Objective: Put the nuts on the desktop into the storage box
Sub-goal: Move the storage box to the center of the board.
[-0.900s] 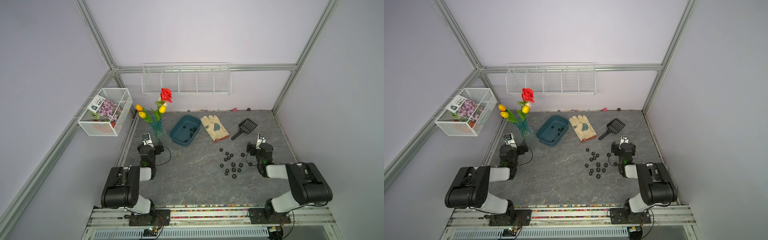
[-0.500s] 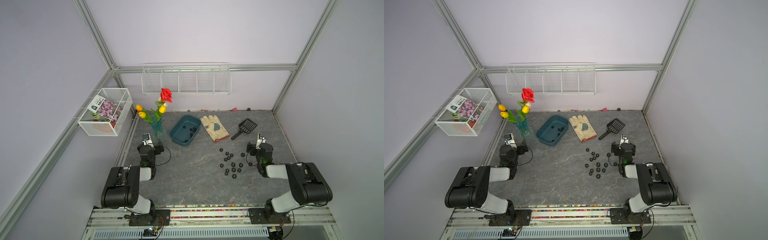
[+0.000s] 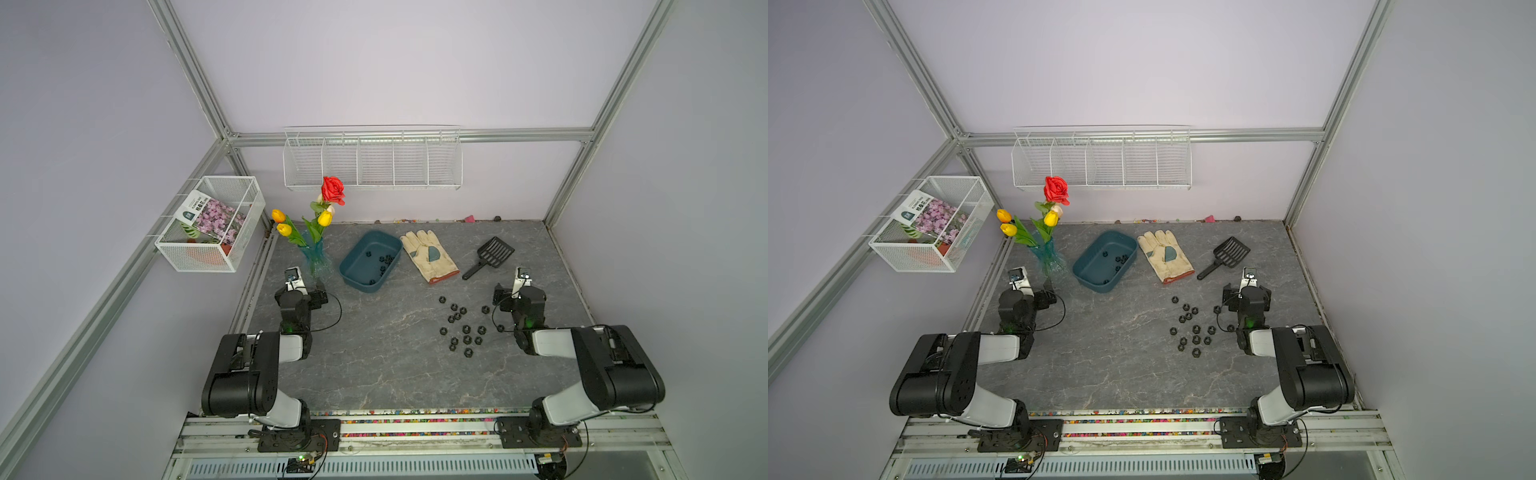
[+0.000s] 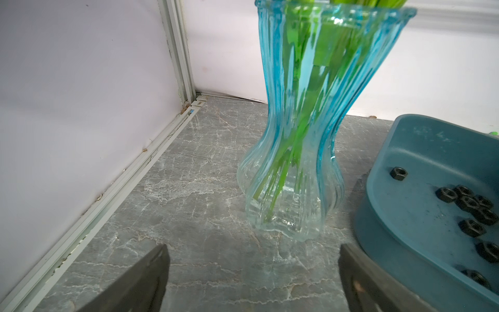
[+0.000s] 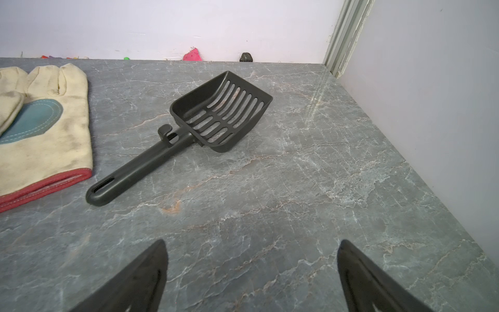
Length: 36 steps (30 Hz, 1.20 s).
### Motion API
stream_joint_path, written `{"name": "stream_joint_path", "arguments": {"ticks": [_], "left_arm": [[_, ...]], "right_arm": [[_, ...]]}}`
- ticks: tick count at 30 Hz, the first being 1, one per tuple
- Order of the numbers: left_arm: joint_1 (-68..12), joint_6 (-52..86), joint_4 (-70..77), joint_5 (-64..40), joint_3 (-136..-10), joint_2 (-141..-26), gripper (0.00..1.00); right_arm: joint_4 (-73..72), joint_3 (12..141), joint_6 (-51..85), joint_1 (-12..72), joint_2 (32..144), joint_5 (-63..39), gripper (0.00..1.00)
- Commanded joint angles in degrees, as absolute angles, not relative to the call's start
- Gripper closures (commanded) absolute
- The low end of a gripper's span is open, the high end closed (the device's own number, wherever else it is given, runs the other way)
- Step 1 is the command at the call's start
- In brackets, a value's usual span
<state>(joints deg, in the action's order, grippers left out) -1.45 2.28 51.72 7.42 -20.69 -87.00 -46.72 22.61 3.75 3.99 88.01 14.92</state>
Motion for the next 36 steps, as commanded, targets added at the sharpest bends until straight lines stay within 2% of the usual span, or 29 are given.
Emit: {"name": "stream_joint_path", "arguments": {"ticks": [1,4,7,9,10,11,13,16,20,24,26,29,32,36], "left_arm": [[-1.1,2.2,51.2,7.0,-21.3,-86.4,0.00],[-1.5,0.0,45.1,6.1,-23.6,-82.6,0.00],[-6.1,1.4,24.8,12.8,-31.5,-75.1,0.00],[-9.0,4.2,13.0,15.0,-37.5,-72.4,0.00],[-10.4,6.3,7.1,15.1,-40.5,-71.6,0.00],[-11.5,8.3,3.0,15.2,-42.8,-71.1,0.00],[-13.6,12.9,-4.9,14.4,-47.1,-70.7,0.00],[-16.4,20.5,-14.9,14.4,-52.1,-71.5,0.00],[-18.4,30.4,-22.2,10.2,-54.8,-73.0,0.00],[-19.4,37.5,-27.6,3.4,-57.7,-77.6,0.00],[-21.6,39.6,-29.8,3.6,-59.3,-79.6,0.00],[-24.5,42.1,-28.9,4.7,-59.9,-81.1,0.01],[-24.8,43.0,-25.4,2.3,-60.4,-84.0,0.02],[-24.8,43.9,-27.3,4.7,-64.7,-91.3,0.04]], "right_arm": [[-46.0,23.2,3.5,3.8,87.2,14.5,0.01],[-46.4,23.0,3.5,3.8,87.0,14.6,0.05],[-46.7,22.3,1.4,3.9,85.6,11.8,0.10],[-48.3,20.8,-0.3,5.6,82.8,14.3,0.11],[-44.8,21.8,-1.3,8.2,80.0,19.1,0.11],[-34.9,24.8,-2.1,10.3,76.9,21.2,0.11],[-13.2,33.2,1.6,13.1,71.7,21.6,0.14],[2.2,39.0,7.3,16.3,68.2,19.9,0.14],[17.0,44.7,12.8,18.1,66.0,15.3,0.14],[30.4,52.0,14.1,18.1,67.6,6.3,0.14],[34.6,54.7,13.3,18.1,68.3,2.1,0.14],[36.2,55.1,12.6,18.1,68.3,-1.0,0.14],[34.7,53.8,12.2,18.1,68.5,-1.8,0.14],[33.1,53.2,11.3,18.1,70.6,-3.1,0.14]]}}
